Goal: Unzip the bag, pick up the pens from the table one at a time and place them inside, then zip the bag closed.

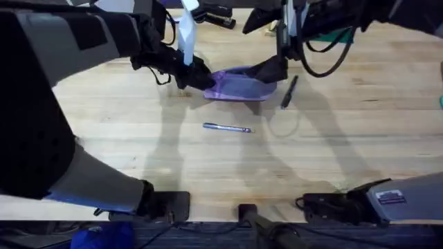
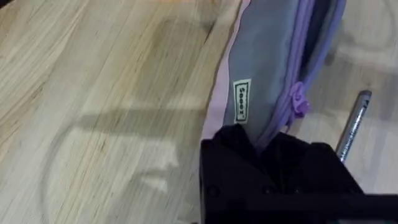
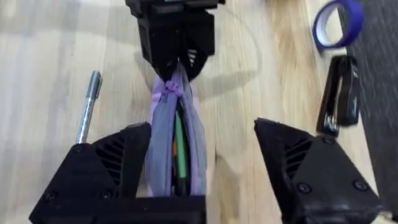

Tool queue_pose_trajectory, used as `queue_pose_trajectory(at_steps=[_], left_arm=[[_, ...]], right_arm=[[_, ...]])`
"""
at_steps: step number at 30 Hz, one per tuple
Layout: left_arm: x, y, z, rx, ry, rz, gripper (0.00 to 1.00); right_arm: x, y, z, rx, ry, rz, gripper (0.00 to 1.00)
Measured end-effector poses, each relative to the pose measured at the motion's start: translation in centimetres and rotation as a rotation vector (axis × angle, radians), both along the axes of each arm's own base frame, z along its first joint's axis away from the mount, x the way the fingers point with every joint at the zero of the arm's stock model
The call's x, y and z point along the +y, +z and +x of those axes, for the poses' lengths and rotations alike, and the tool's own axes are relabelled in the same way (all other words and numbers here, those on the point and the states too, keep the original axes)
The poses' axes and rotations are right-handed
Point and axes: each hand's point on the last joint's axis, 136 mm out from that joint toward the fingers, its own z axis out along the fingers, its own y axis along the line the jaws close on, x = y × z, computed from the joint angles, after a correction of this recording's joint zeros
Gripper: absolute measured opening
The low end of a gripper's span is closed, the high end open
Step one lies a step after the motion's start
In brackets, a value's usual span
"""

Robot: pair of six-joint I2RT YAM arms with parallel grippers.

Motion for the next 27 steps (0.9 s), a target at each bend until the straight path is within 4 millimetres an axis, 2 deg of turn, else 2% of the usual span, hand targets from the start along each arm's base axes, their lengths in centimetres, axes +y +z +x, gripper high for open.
queue_pose_trajectory(at_steps=[5,7,9,12,13,15,23,27], left_arm=[[0.00,0.00,0.00,-0.001,0.000,0.000,0.049],[0.00,0.02,0.10,-0.006,-0.001,0.001,0.144],[-0.04,0.08,0.16,-0.010,-0.002,-0.002,0.413],[-0.08,0.09,0.17,-0.012,-0.004,-0.002,0.888],[-0.08,0.08,0.17,-0.010,-0.002,-0.002,0.960],[-0.04,0.05,0.18,-0.010,-0.001,0.000,0.989],[0.08,-0.11,-0.04,0.005,0.004,0.008,0.994],[0.74,-0.07,0.17,0.055,0.065,0.046,0.994]], right_arm=[[-0.72,0.47,-0.24,0.020,-0.051,-0.021,0.995],[-0.81,0.58,-0.23,0.020,-0.059,-0.023,0.995],[-0.88,0.54,-0.16,0.021,-0.065,-0.027,0.995],[-0.95,0.47,-0.11,0.022,-0.071,-0.032,0.995],[-0.95,0.46,-0.12,0.023,-0.071,-0.032,0.995],[-0.98,0.43,-0.10,0.024,-0.074,-0.033,0.995],[-1.03,0.40,-0.05,0.024,-0.077,-0.036,0.995],[-1.03,0.40,-0.05,0.024,-0.078,-0.036,0.996]])
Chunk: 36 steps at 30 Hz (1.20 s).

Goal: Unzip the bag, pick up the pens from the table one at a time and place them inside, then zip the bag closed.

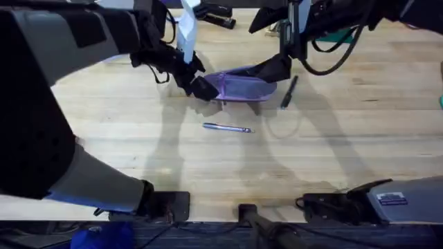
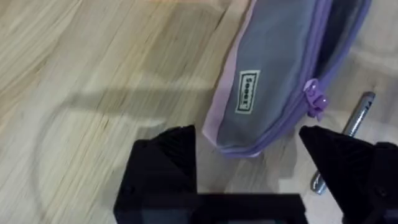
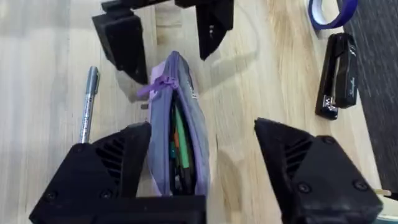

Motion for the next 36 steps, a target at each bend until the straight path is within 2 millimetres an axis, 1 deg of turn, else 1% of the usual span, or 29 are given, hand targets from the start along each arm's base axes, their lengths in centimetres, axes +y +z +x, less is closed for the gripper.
queue_pose_trajectory(at_steps=[3,8,15,22,23,28,36], left_arm=[[0.6,1.0,0.3,0.047,0.050,0.039,0.993],[1.5,3.9,0.6,0.095,0.094,0.093,0.993],[2.0,8.4,0.3,0.132,0.113,0.124,0.993],[2.2,11.8,-0.5,0.154,0.125,0.136,0.993],[2.2,13.2,-0.3,0.162,0.166,0.128,0.993],[2.7,14.3,0.1,0.187,0.267,0.132,0.995],[3.0,14.4,0.2,0.234,0.357,0.132,0.995]], right_arm=[[0.0,0.0,0.0,0.000,0.000,0.000,0.995],[0.0,0.0,0.0,-0.001,-0.002,-0.003,0.995],[-0.3,-0.2,0.2,-0.004,-0.016,-0.020,0.996],[-0.3,-0.3,0.3,-0.004,-0.019,-0.023,0.995],[-0.3,-0.3,0.3,-0.004,-0.019,-0.023,0.996],[-0.3,-0.3,0.3,-0.002,-0.021,-0.022,0.995],[-0.5,-0.4,0.4,-0.005,-0.029,-0.034,0.991]])
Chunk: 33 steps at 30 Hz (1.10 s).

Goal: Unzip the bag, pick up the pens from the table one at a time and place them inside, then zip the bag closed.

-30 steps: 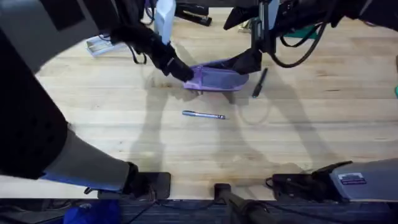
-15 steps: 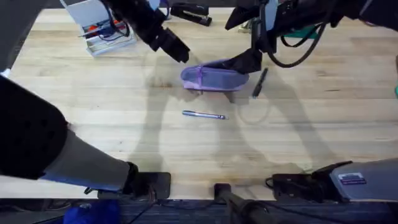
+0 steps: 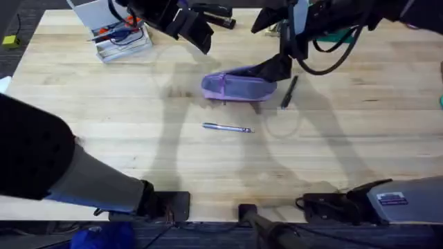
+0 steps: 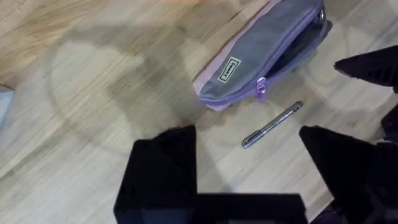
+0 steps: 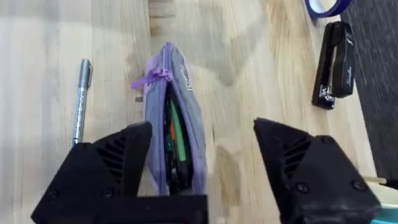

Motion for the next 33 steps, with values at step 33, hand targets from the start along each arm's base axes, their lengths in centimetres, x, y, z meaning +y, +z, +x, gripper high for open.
queue_pose_trajectory(at_steps=[33], left_arm=[[0.2,9.0,-7.1,-0.169,0.003,-0.040,0.995]], right_arm=[[-0.2,-0.1,0.1,-0.005,-0.008,-0.010,0.894]])
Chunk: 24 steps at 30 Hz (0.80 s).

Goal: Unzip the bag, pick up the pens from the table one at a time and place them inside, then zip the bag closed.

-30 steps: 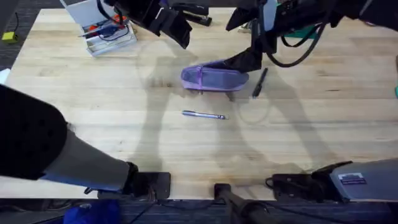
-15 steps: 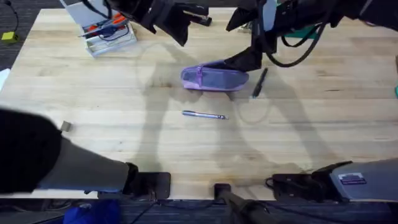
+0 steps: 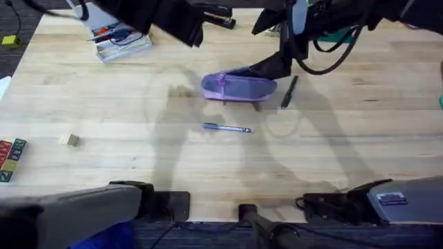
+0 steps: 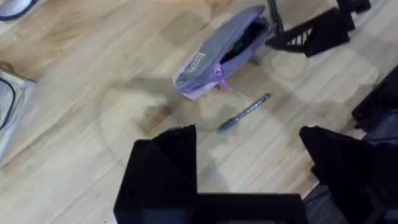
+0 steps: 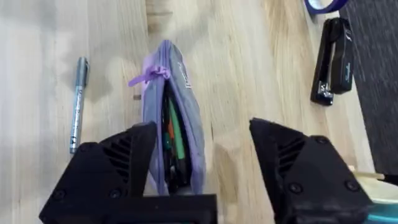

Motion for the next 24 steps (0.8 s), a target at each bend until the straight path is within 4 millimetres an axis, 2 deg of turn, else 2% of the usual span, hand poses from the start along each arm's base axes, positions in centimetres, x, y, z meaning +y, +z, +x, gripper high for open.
queue_pose_trajectory(at_steps=[9,12,15,20,24], left_arm=[[0.0,-2.5,-4.1,-0.057,-0.095,0.032,0.995],[0.1,-3.0,-4.9,-0.086,-0.126,0.044,0.995],[0.1,-4.2,-4.9,-0.087,-0.142,0.051,0.995],[-0.1,-7.2,-3.9,-0.029,-0.158,0.050,0.995],[-0.4,-8.6,-3.0,0.004,-0.165,0.044,0.995]], right_arm=[[-0.4,1.3,0.0,-0.045,-0.017,-0.011,0.869],[-0.5,1.3,0.0,-0.047,-0.020,-0.015,0.871],[-0.6,1.2,0.0,-0.048,-0.023,-0.019,0.873],[-0.6,1.2,0.0,-0.047,-0.024,-0.020,0.874],[-0.6,1.2,0.0,-0.046,-0.024,-0.020,0.877]])
